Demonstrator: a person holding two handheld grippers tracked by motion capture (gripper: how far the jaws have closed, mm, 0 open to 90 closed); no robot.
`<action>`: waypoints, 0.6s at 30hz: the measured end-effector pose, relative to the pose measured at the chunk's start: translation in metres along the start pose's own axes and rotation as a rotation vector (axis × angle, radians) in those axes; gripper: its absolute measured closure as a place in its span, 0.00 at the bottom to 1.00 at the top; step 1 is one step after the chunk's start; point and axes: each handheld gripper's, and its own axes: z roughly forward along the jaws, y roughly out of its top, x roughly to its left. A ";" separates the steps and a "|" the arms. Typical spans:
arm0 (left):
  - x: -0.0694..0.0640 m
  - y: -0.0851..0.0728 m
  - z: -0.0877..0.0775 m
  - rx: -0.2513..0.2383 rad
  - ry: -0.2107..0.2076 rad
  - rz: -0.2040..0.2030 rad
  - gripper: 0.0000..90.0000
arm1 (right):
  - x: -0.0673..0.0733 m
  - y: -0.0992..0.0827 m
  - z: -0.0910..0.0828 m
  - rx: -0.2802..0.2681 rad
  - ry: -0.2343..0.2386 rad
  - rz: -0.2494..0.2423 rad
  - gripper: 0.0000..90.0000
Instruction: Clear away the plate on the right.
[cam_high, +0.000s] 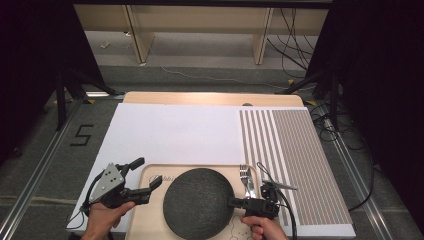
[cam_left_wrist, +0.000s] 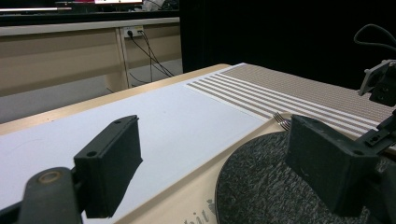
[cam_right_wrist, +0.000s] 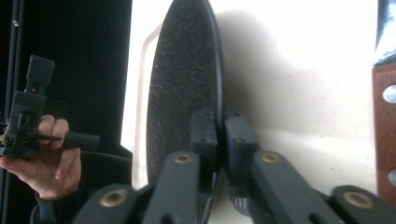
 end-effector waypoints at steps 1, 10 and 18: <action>0.000 0.000 0.000 0.001 -0.001 0.000 0.19 | 0.000 0.000 0.000 0.014 -0.001 0.001 0.88; 0.000 0.000 0.000 -0.002 0.003 0.000 0.19 | 0.005 -0.002 0.006 0.065 -0.059 -0.018 0.56; 0.000 0.000 0.000 -0.002 0.003 0.000 0.19 | 0.019 -0.003 0.005 0.082 -0.132 -0.109 0.44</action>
